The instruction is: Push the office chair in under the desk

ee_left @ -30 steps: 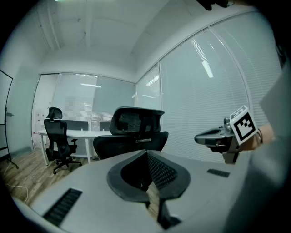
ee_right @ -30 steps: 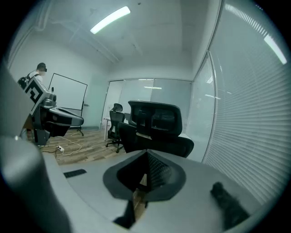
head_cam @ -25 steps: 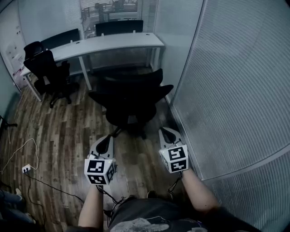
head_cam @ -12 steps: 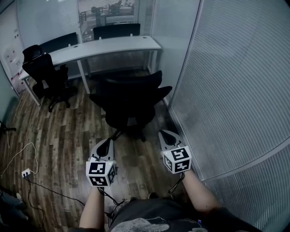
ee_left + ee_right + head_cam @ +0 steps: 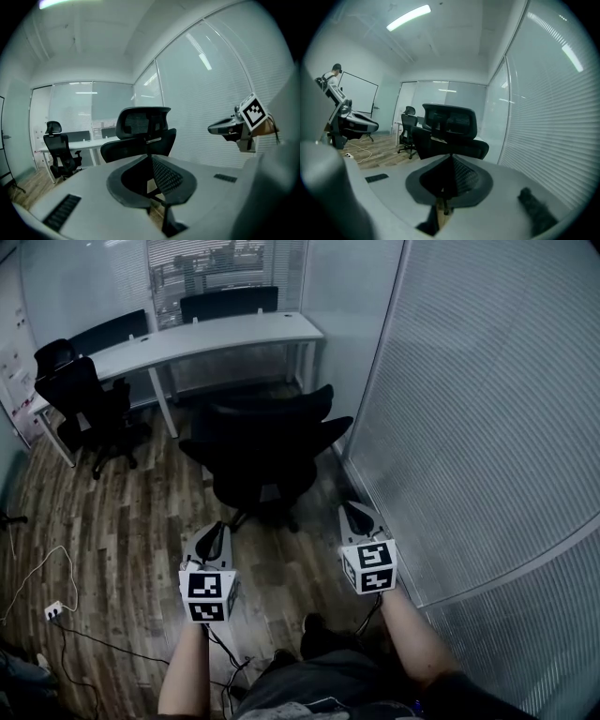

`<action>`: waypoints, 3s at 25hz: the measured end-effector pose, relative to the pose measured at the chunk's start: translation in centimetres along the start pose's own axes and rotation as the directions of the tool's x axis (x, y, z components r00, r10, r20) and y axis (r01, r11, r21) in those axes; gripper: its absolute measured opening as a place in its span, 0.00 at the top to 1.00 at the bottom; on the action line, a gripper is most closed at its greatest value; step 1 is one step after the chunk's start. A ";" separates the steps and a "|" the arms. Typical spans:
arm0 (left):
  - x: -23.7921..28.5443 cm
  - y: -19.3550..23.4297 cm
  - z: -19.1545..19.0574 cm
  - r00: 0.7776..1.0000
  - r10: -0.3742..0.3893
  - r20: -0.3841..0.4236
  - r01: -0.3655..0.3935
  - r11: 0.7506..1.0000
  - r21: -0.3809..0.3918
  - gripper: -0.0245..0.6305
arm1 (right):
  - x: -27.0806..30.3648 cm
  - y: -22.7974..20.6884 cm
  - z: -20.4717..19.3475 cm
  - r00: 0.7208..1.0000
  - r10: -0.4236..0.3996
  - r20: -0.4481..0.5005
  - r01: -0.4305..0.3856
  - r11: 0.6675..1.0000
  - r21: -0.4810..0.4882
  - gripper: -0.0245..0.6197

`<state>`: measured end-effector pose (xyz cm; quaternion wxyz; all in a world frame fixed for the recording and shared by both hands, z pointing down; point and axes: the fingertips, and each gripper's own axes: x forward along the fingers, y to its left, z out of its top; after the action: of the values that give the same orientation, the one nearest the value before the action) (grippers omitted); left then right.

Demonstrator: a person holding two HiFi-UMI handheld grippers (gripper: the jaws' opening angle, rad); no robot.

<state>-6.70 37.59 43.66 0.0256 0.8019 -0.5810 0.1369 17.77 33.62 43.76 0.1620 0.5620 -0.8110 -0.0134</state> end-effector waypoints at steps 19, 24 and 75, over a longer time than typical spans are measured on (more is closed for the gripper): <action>13.8 5.9 0.6 0.986 0.095 -0.138 -0.077 0.988 0.135 0.55 | 14.7 -5.4 0.9 0.997 0.041 -0.072 -0.055 0.976 -0.209 0.66; 17.0 7.8 1.7 0.978 0.155 -0.140 -0.107 0.947 0.303 0.48 | 18.6 -6.6 0.9 0.993 0.039 -0.111 -0.074 0.942 -0.327 0.55; 41.9 23.2 3.4 0.954 0.290 -0.081 -0.148 0.684 0.714 0.52 | 46.1 -13.2 5.0 0.992 -0.004 -0.124 -0.083 0.722 -0.687 0.53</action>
<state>-15.78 -9.32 48.08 -0.2420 0.6592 -0.5723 0.4236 13.84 -14.25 47.79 0.4067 0.4437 -0.7486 -0.2780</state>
